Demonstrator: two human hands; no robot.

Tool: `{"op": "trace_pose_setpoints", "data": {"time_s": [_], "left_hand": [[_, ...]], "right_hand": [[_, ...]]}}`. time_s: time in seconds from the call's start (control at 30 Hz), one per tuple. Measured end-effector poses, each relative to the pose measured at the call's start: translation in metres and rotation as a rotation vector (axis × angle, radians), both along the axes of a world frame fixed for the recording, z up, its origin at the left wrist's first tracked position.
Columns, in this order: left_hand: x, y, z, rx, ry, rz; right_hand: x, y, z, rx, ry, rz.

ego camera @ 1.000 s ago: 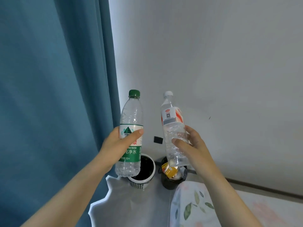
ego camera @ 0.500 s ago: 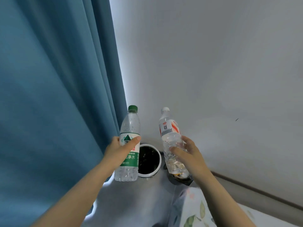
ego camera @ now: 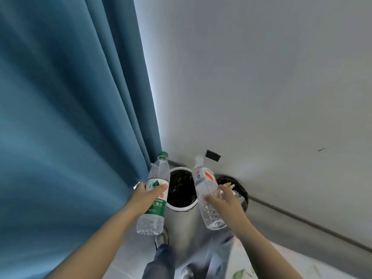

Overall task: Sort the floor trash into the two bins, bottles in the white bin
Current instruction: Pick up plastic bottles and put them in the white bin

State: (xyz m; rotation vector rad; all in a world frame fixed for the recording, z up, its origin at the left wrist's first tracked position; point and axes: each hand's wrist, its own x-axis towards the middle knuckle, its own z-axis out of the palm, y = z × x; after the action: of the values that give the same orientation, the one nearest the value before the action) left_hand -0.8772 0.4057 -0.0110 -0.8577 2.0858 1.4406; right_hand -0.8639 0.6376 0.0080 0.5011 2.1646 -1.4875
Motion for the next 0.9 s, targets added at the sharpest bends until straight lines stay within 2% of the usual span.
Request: {"op": "trace_pose_setpoints", "data": {"time_s": [0.23, 0.57, 0.9], "left_hand": [[-0.048, -0.025, -0.060, 0.036, -0.202, -0.064], [-0.107, -0.033, -0.163, -0.004, -0.427, -0.249], [-0.149, -0.011, -0.299, -0.073, -0.531, -0.311]], "right_hand": [[-0.048, -0.024, -0.054, 0.128, -0.147, 0.012], [-0.101, -0.042, -0.167, 0.201, -0.360, 0.030], [-0.133, -0.030, -0.296, 0.298, -0.475, 0.070]]}}
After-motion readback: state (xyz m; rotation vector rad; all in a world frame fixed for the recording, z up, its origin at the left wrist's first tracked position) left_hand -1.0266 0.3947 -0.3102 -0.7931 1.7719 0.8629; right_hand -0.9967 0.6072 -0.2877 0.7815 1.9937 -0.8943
